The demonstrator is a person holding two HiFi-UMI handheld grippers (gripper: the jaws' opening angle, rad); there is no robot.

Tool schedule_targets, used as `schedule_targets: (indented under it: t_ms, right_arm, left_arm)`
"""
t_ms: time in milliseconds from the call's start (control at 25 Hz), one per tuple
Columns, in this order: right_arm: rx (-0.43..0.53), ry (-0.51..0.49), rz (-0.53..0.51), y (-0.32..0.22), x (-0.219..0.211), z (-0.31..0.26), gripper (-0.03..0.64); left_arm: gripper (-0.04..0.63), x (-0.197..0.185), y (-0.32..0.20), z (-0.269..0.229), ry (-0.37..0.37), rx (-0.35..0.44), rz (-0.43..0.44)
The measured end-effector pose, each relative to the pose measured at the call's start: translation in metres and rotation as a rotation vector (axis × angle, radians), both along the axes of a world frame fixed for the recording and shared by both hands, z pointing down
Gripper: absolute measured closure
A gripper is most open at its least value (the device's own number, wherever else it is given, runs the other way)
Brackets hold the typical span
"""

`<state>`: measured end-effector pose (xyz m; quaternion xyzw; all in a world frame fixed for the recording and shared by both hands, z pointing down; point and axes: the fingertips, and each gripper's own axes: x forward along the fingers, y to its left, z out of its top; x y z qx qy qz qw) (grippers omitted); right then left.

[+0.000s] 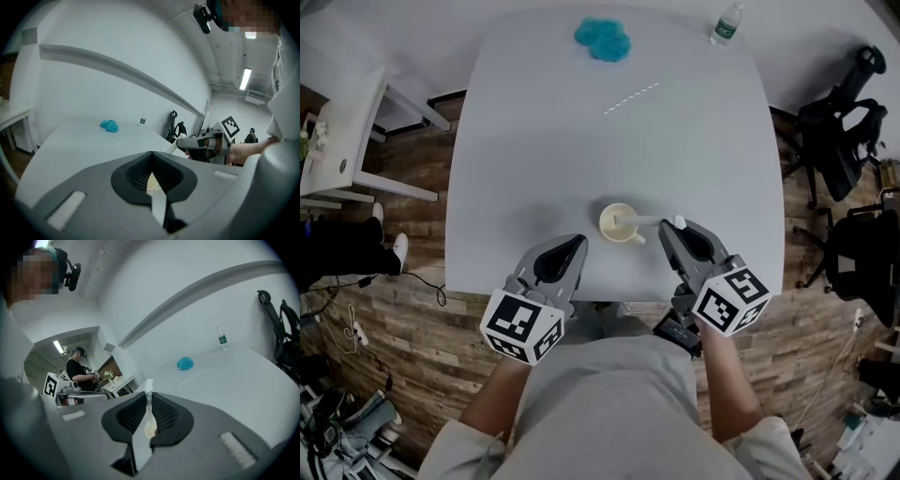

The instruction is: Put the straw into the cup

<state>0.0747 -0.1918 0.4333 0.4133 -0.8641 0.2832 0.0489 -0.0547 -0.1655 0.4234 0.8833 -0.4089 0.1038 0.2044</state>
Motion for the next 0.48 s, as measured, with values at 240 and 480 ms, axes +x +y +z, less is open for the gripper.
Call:
schedule_targets:
  t_ms: [240,480]
  right_arm:
    - [-0.026,0.013,-0.001,-0.003,0.000,0.010,0.572]
    - [-0.046,0.014,-0.013,-0.006,0.002,0.019,0.572]
  left_arm:
    - [0.577,-0.002,-0.003,0.009,0.005,-0.012,-0.013]
    - [0.575,0.001,-0.005,0.014,0.011,-0.025,-0.025]
